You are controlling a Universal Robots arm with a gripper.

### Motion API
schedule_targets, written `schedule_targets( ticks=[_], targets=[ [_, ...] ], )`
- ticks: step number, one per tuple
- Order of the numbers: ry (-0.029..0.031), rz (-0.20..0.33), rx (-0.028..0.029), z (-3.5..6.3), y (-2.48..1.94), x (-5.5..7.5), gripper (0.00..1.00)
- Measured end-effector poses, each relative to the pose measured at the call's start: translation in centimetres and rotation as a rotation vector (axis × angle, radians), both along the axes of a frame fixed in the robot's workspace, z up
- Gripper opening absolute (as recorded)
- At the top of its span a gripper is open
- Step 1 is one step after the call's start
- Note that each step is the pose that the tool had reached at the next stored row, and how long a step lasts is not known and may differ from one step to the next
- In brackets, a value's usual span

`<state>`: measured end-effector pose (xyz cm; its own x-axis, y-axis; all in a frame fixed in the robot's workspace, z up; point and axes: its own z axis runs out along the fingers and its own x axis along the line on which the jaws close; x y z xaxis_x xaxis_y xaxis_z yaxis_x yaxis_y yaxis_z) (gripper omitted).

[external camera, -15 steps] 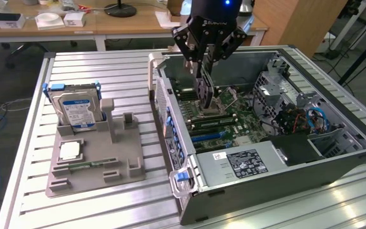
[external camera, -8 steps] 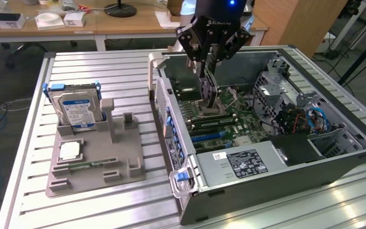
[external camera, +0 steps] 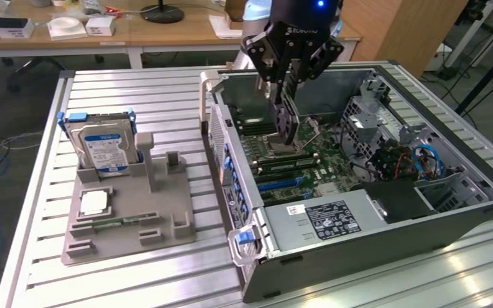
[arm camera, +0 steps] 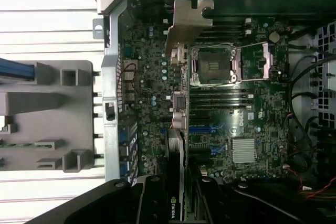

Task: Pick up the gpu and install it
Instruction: 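Pick up the gpu and move the gpu toward the slot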

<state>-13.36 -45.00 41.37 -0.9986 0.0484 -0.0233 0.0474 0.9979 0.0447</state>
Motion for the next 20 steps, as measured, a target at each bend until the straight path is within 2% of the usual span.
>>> schedule_targets(
  ticks=[20],
  targets=[
    [0.0000, 0.003, 0.0000, 0.00, 0.00, 2.3, 0.26]
  ],
)
